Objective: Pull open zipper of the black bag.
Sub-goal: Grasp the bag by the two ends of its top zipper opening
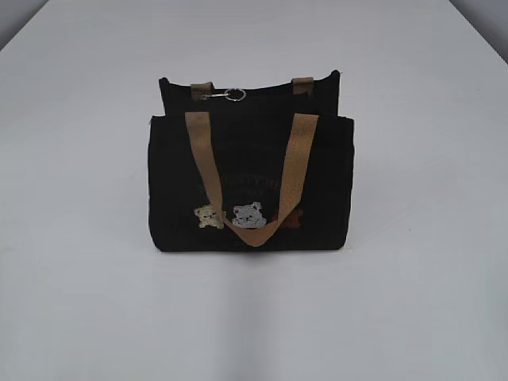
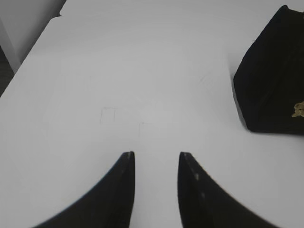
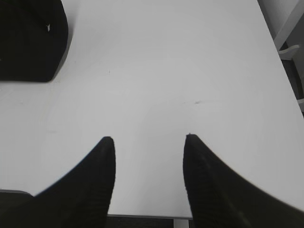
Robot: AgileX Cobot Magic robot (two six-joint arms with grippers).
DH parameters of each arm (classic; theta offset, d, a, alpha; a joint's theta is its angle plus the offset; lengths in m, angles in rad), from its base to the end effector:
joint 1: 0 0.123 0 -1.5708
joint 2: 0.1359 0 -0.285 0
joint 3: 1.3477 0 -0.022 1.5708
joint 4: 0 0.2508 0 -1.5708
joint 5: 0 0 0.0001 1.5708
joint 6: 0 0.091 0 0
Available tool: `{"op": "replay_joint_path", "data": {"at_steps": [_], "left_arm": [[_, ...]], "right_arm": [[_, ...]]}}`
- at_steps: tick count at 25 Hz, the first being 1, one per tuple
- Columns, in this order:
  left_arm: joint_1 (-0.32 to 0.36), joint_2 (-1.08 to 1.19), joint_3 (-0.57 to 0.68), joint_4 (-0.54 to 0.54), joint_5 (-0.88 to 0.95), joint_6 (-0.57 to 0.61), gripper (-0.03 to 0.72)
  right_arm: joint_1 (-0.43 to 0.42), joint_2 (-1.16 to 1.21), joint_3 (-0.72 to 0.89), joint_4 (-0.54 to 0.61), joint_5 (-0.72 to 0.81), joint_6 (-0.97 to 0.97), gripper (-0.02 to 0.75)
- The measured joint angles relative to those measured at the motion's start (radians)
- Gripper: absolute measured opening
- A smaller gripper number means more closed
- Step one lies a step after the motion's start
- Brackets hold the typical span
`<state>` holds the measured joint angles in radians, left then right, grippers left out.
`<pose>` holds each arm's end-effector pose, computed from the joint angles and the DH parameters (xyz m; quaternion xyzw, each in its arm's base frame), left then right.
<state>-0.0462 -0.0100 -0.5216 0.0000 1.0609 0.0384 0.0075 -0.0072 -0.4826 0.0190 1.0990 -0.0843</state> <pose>-0.0090 0.0004 0.2832 0.0357 0.8442 -0.0021 0.5349 -0.0056 0.0015 0.2694 -0.0402 0.8647 -0.0097 0.5007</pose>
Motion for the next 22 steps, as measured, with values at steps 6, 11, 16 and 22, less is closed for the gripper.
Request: {"op": "replay_joint_path", "data": {"at_steps": [6, 11, 16, 22], "left_arm": [[0.000, 0.016, -0.004, 0.000, -0.005, 0.000, 0.239], [0.000, 0.236, -0.029, -0.176, -0.239, 0.076, 0.259], [0.000, 0.644, -0.034, -0.564, -0.616, 0.530, 0.267], [-0.076, 1.121, -0.127, -0.968, -0.807, 1.125, 0.267]], "right_arm": [[0.000, 0.000, 0.000, 0.000, 0.000, 0.000, 0.372], [0.000, 0.000, 0.000, 0.000, 0.000, 0.000, 0.372], [0.000, 0.000, 0.000, 0.000, 0.000, 0.000, 0.372], [0.000, 0.000, 0.000, 0.000, 0.000, 0.000, 0.372]]}}
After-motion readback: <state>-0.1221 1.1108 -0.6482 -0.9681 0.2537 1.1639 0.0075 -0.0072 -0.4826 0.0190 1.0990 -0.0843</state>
